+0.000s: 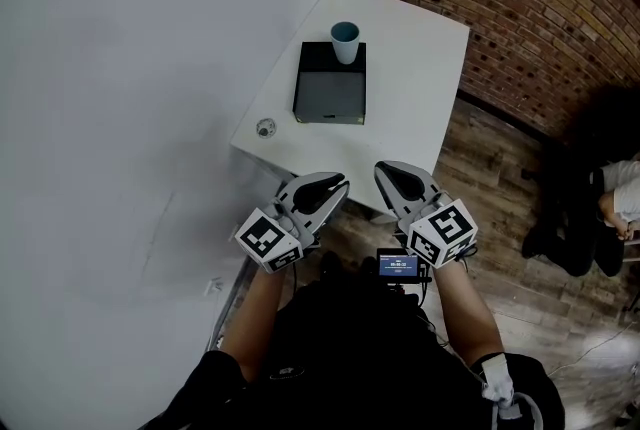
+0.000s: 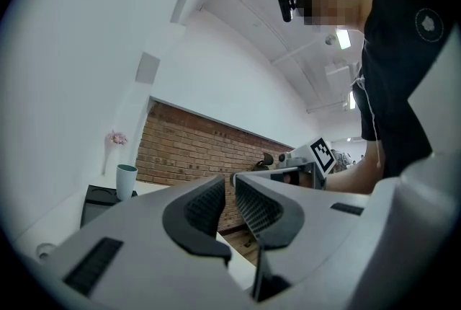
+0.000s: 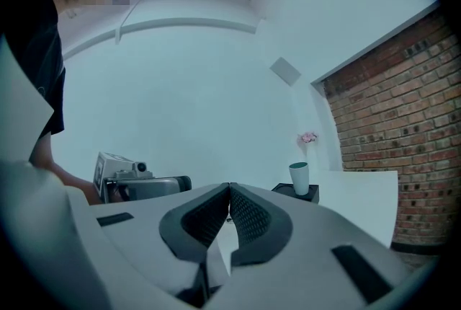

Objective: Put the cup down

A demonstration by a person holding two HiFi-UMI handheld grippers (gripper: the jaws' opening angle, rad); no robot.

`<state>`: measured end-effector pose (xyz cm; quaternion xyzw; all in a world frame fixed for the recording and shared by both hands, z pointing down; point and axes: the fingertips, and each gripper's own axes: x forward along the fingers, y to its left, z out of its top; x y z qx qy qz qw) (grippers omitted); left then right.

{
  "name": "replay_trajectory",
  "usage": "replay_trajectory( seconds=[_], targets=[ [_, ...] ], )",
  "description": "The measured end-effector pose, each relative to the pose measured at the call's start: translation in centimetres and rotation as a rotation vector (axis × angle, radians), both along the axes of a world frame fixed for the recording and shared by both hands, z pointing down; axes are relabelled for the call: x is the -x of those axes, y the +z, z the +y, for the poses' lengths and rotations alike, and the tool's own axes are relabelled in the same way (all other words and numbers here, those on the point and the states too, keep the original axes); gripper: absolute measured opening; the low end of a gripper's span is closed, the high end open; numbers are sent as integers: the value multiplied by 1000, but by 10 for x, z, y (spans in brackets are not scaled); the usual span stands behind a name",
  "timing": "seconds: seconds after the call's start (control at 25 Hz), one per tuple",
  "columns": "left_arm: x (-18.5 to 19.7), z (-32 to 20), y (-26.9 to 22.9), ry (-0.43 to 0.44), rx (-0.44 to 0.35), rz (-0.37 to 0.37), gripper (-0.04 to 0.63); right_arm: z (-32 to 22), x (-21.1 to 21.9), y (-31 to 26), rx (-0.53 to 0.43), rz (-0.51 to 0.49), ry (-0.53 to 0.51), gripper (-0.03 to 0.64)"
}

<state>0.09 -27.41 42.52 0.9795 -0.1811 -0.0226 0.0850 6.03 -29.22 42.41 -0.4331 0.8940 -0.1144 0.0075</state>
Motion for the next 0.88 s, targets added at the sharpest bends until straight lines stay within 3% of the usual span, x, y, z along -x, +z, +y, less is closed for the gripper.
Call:
replay_trajectory(
  seconds=[0.88],
  targets=[
    [-4, -15, -2, -12, 0, -10, 52, -16, -6, -1, 8, 7, 18, 14]
  ],
)
